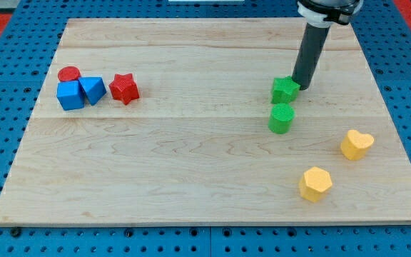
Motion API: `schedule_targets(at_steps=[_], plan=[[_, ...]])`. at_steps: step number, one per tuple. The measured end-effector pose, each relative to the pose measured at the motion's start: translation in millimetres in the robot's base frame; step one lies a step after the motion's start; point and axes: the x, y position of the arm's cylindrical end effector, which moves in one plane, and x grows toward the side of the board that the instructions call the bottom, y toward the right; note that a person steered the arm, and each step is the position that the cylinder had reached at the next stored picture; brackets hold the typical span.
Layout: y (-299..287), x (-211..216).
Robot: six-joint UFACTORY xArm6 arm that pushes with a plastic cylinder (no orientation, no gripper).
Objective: Point at the yellow heart
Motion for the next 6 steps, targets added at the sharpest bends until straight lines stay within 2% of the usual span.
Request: schedule_targets(at_steps=[1,2,3,4,6], plan=[[51,-5],[166,36],[153,78],[120,103],[83,128]])
